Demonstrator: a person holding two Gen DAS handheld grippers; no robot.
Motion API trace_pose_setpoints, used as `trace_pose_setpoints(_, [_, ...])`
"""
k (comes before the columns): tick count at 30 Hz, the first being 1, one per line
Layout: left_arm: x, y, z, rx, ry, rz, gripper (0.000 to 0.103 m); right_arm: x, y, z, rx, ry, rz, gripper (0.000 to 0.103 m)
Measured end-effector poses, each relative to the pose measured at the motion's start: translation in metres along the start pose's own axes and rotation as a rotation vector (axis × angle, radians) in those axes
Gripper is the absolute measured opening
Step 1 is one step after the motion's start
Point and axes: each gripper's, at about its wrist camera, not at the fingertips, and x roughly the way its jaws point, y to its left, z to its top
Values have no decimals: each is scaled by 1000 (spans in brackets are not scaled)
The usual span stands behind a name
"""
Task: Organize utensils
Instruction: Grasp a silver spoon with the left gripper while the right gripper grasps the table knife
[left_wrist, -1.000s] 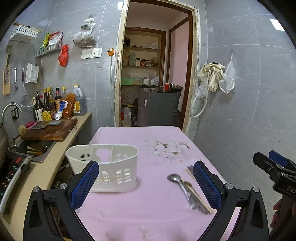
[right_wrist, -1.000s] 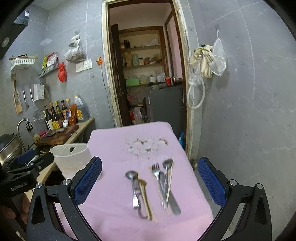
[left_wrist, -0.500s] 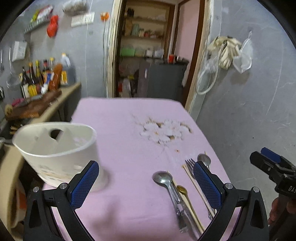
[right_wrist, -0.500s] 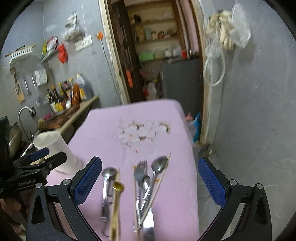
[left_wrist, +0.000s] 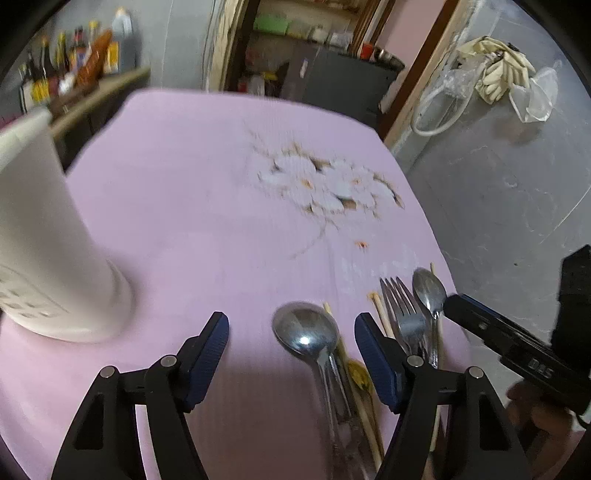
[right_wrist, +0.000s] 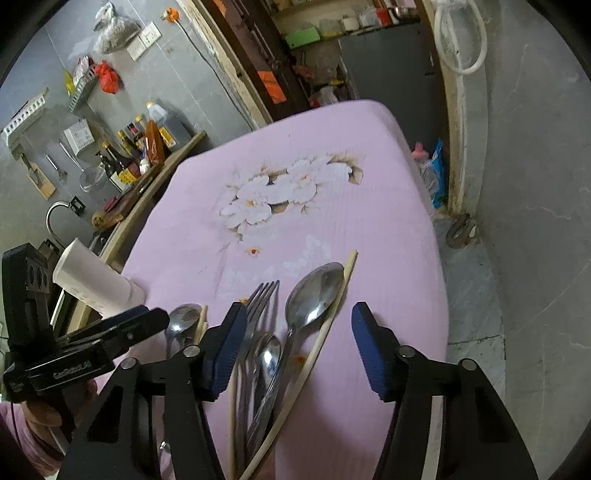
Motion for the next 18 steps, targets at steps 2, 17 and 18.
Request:
trace_pose_setpoints(2, [7,2,1,-22,45,-43,65,10,-1,3,8,27,7,47])
trace_pose_setpoints(17, [16,11,12,-174,133,-148,27,12,1,13,-15,86,80,26])
trace_pose_setpoints(18, [16,11,12,-179,134,-154,26,12,2,14,-24,89,83,23])
